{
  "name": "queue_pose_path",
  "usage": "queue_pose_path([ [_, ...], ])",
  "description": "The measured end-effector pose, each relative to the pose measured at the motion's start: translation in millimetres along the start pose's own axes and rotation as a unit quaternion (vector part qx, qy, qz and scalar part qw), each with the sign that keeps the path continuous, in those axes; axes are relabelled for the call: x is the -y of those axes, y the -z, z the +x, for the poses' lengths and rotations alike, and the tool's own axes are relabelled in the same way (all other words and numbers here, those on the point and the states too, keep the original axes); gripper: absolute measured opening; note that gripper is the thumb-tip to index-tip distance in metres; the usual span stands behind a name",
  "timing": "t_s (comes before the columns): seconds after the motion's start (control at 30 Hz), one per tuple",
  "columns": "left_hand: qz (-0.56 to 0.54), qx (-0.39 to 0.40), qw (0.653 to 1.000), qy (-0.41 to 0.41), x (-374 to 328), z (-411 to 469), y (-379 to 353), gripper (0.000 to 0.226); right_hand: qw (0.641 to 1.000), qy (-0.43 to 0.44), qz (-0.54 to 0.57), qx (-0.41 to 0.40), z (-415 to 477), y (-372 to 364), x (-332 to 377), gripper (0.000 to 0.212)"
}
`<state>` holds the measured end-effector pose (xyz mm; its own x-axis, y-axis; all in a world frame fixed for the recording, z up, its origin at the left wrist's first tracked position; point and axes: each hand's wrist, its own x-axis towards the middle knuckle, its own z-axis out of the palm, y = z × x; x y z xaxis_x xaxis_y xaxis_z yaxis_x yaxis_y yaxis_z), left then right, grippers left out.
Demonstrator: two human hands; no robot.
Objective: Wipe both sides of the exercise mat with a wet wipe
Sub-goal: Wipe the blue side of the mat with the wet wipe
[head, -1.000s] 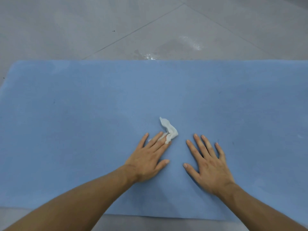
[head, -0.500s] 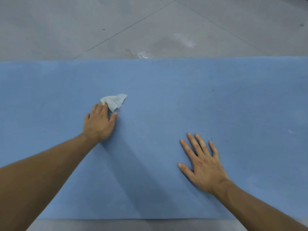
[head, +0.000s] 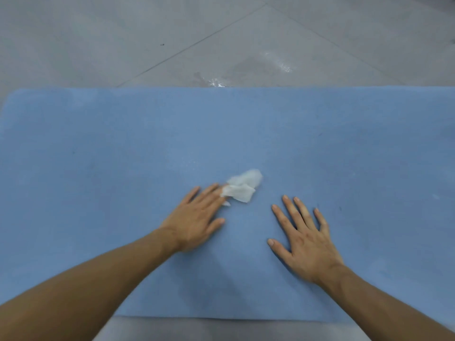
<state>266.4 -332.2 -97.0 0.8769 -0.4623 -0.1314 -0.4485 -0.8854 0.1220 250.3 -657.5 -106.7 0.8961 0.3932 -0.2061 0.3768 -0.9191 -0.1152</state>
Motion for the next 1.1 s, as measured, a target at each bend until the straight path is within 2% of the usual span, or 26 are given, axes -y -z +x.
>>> queue_pose_path([
  [0.07, -0.005, 0.023, 0.995, 0.092, 37.1, -15.6, 6.9, 0.079, 1.000, 0.002, 0.000, 0.003, 0.1, 0.0, -0.6, 0.079],
  [0.17, -0.026, 0.048, 0.969, 0.241, 80.8, -43.4, 18.9, 0.091, 1.000, 0.005, 0.001, 0.003, 0.5, 0.6, -0.5, 0.078],
  [0.23, -0.010, 0.063, 0.954, 0.292, 94.5, -59.6, 24.0, 0.092, 1.000, 0.003, 0.004, 0.002, 0.2, 0.5, -0.2, 0.078],
  [0.3, -0.008, 0.068, 0.949, 0.307, 93.8, -67.9, 24.5, 0.090, 1.000, 0.003, 0.005, -0.001, -0.3, -0.2, 0.0, 0.078],
  [0.37, 0.001, 0.056, 0.966, 0.253, 75.4, -65.9, 19.4, 0.089, 1.000, 0.002, 0.001, -0.002, -0.1, -1.3, -1.1, 0.078],
  [0.47, 0.010, 0.011, 0.996, 0.093, 24.1, -55.3, 9.7, 0.078, 1.000, 0.003, -0.001, -0.005, -0.4, -3.1, -1.8, 0.078],
  [0.6, 0.003, -0.013, 0.999, -0.050, -61.3, -42.9, -7.1, 0.069, 1.000, 0.002, 0.003, -0.016, -0.7, -4.3, -0.9, 0.077],
  [0.67, 0.005, -0.003, 0.997, -0.081, -84.8, -39.9, -10.1, 0.069, 1.000, 0.002, 0.008, -0.015, -0.6, -4.3, 0.4, 0.078],
  [0.77, 0.007, -0.011, 0.997, -0.072, -71.1, -41.3, -9.4, 0.071, 1.000, 0.005, 0.014, -0.007, -0.5, -2.9, 0.6, 0.078],
  [0.83, 0.000, -0.016, 0.999, -0.035, -38.1, -46.1, -8.1, 0.070, 1.000, 0.002, 0.016, -0.004, -0.6, -1.5, 1.0, 0.079],
  [0.93, 0.006, -0.014, 0.996, 0.093, 26.4, -60.3, -0.3, 0.074, 1.000, 0.000, 0.021, -0.004, -1.6, -0.5, 2.2, 0.078],
  [1.03, 0.020, 0.010, 0.970, 0.244, 89.3, -94.7, 12.2, 0.084, 1.000, 0.000, 0.024, -0.014, -2.0, -2.2, 3.5, 0.078],
  [1.1, 0.044, 0.052, 0.958, 0.280, 113.0, -123.3, 16.7, 0.086, 1.000, 0.001, 0.026, -0.016, -1.5, -3.5, 3.5, 0.077],
])
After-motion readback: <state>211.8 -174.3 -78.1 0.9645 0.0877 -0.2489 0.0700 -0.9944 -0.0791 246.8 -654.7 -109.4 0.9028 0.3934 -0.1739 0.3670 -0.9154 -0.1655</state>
